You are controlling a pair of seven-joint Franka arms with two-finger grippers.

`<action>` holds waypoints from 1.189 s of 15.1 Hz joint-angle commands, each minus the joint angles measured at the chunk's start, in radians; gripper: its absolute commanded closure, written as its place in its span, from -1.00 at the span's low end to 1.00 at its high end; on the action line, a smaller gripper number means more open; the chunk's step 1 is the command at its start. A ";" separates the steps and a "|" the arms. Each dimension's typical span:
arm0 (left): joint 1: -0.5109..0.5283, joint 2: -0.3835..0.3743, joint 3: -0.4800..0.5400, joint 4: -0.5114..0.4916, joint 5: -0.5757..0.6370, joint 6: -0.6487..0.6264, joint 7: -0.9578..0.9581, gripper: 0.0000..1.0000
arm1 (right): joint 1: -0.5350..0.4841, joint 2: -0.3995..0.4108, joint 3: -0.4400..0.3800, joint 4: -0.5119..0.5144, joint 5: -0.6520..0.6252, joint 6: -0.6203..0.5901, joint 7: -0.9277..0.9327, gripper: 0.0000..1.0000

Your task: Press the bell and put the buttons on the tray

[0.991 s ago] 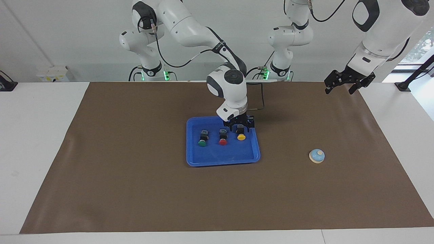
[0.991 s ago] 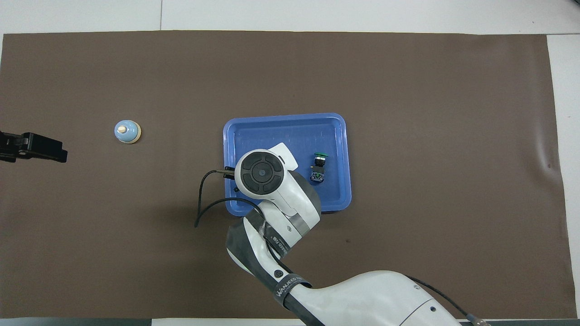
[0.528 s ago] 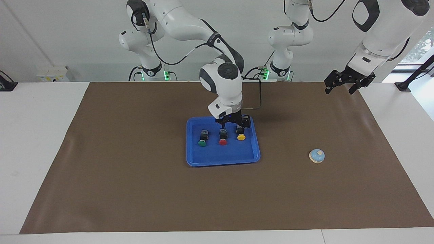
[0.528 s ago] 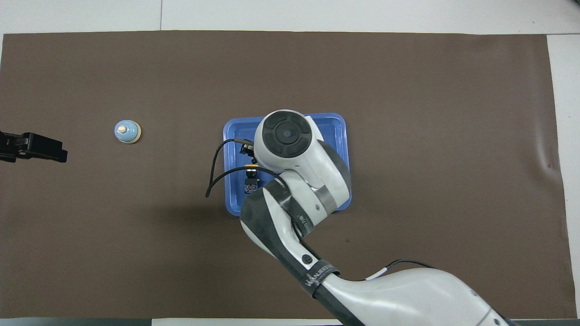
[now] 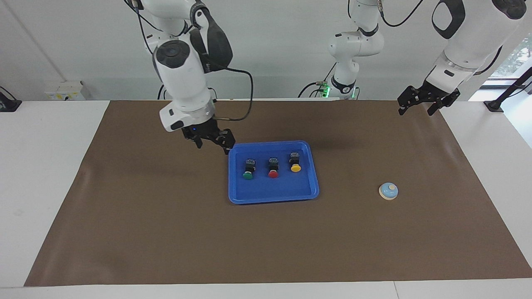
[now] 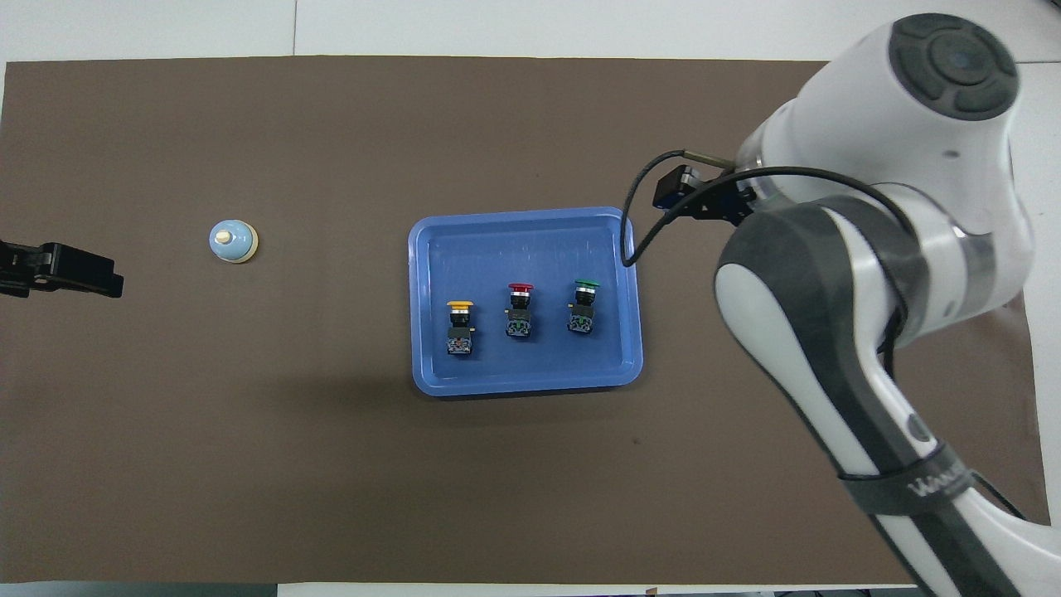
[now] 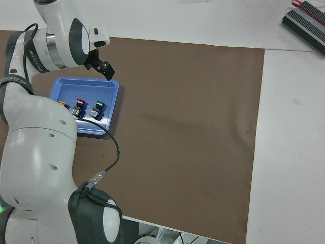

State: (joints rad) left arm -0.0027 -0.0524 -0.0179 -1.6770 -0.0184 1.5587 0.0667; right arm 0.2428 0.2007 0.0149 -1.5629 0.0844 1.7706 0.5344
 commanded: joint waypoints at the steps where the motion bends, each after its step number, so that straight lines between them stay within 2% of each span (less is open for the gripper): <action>1: 0.003 -0.006 -0.001 0.010 0.011 -0.012 0.008 -1.00 | -0.107 -0.043 0.014 -0.020 -0.008 -0.055 -0.222 -1.00; 8: 0.003 -0.004 -0.001 0.010 0.011 -0.012 0.008 -1.00 | -0.296 -0.165 0.028 -0.019 -0.028 -0.246 -0.516 -1.00; 11: 0.003 -0.004 -0.001 0.010 0.011 -0.012 0.008 -1.00 | -0.301 -0.222 0.028 -0.017 -0.118 -0.302 -0.583 -1.00; 13: 0.003 -0.006 -0.001 0.010 0.011 -0.012 0.008 -1.00 | -0.300 -0.259 0.028 -0.019 -0.126 -0.342 -0.587 -1.00; 18: 0.003 -0.004 -0.001 0.010 0.011 -0.012 0.008 -1.00 | -0.301 -0.279 0.030 -0.034 -0.124 -0.301 -0.585 -1.00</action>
State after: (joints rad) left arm -0.0027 -0.0524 -0.0179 -1.6770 -0.0184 1.5587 0.0667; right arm -0.0456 -0.0688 0.0349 -1.5673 -0.0270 1.4361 -0.0303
